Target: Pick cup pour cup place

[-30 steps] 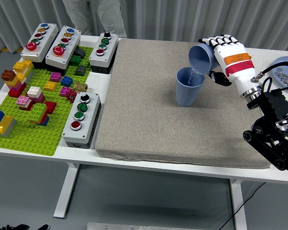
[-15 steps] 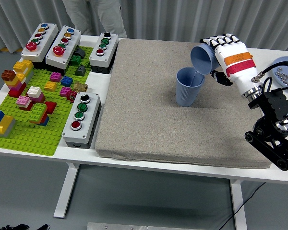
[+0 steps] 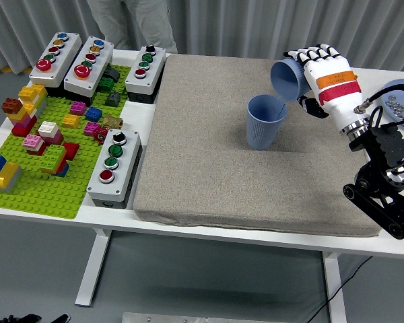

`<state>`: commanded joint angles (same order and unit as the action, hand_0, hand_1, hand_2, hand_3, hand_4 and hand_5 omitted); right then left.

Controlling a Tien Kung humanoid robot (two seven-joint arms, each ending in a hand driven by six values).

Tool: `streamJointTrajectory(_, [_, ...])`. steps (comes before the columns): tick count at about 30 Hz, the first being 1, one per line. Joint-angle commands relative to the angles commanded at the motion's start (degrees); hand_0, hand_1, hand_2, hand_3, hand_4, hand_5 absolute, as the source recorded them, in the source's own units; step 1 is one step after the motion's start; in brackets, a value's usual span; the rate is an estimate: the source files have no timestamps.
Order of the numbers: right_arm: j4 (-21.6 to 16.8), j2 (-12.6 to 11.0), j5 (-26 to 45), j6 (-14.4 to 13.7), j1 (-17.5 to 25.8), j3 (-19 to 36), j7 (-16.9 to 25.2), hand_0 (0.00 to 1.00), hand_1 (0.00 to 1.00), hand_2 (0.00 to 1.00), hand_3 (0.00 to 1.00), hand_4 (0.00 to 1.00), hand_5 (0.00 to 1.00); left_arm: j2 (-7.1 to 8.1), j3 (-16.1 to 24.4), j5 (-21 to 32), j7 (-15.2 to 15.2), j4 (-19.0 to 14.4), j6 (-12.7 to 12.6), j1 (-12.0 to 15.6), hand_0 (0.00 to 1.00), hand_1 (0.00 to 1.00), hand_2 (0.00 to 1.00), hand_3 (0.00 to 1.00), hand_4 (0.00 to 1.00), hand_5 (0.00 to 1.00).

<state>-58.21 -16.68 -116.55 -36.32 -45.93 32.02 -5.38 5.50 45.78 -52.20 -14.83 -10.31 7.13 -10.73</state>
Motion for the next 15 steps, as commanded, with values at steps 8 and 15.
streamJointTrajectory(8, [-1.92,0.57,16.11,3.90,1.73,5.78,3.02,0.870,0.752,0.656,0.628,0.776,0.080,-0.09,0.06,-0.04,0.02,0.00,-0.03,-0.02,0.777,0.757,0.809,0.646,0.505,0.967])
streamJointTrajectory(15, [-4.34,1.26,32.86,9.53,3.50,13.28,1.80,0.859,0.751,0.664,0.644,0.776,0.092,-0.09,-0.08,-0.10,0.03,0.00,-0.06,0.26,0.777,0.757,0.810,0.647,0.504,0.968])
